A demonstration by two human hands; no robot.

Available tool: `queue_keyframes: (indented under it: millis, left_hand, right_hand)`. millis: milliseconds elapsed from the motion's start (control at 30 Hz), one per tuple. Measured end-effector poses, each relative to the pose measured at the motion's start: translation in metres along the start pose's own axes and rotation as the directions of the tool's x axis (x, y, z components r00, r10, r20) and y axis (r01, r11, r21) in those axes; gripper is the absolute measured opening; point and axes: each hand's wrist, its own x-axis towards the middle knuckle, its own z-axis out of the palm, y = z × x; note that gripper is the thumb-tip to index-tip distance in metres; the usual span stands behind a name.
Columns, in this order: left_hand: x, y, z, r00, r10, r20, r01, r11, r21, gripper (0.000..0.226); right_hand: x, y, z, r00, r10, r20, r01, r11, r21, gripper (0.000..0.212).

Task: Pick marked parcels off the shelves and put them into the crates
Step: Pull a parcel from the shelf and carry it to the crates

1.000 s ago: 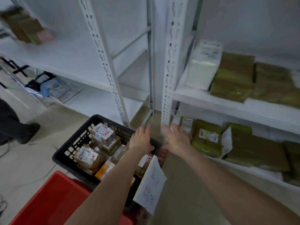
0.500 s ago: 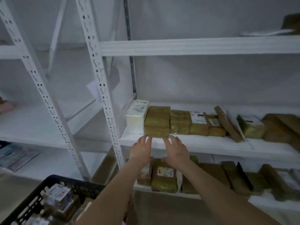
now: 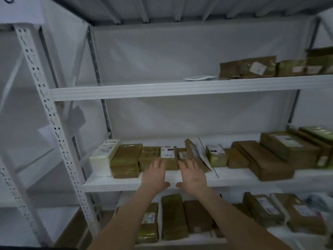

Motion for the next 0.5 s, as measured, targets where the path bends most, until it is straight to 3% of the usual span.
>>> queue_keyframes:
  millis: [267,500]
  left_hand:
    - [0.064,0.082,0.035,0.979,0.195,0.067,-0.194,0.981,-0.018,0.092]
    - [0.126,0.178,0.072,0.930,0.341,0.137,-0.337,0.940,-0.054,0.090]
  right_hand:
    - [0.002,0.095,0.008,0.983,0.183,0.000,-0.183,0.983,0.004,0.079]
    - [-0.001,0.202,-0.011,0.912,0.408,0.040,-0.406,0.913,-0.044,0.078]
